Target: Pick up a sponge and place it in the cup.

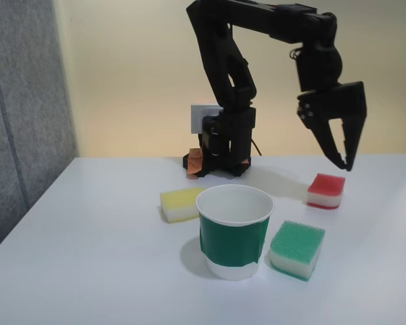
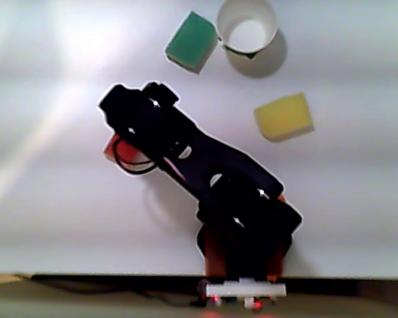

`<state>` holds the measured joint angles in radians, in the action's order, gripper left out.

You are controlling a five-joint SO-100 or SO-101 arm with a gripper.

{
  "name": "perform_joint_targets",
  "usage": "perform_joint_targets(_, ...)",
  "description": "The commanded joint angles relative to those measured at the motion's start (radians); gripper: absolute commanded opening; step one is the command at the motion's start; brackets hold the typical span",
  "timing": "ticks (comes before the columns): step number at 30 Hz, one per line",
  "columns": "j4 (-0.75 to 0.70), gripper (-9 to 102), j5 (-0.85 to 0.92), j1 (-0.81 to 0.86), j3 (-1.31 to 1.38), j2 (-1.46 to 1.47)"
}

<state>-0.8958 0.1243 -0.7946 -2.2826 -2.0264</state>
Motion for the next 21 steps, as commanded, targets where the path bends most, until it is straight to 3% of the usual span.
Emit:
perform_joint_targets(1,0.029,0,0.015,-0.069,0.041,0.006)
perform_joint_targets(2,0.032,1,0.015,-0.078,0.044,0.011)
perform_joint_targets(5,0.052,19,0.043,-0.084,0.035,0.006)
perform_joint_targets(10,0.054,40,0.153,-0.066,0.041,-0.015)
perform_joint_targets(21,0.209,38,0.107,-0.066,0.028,0.144)
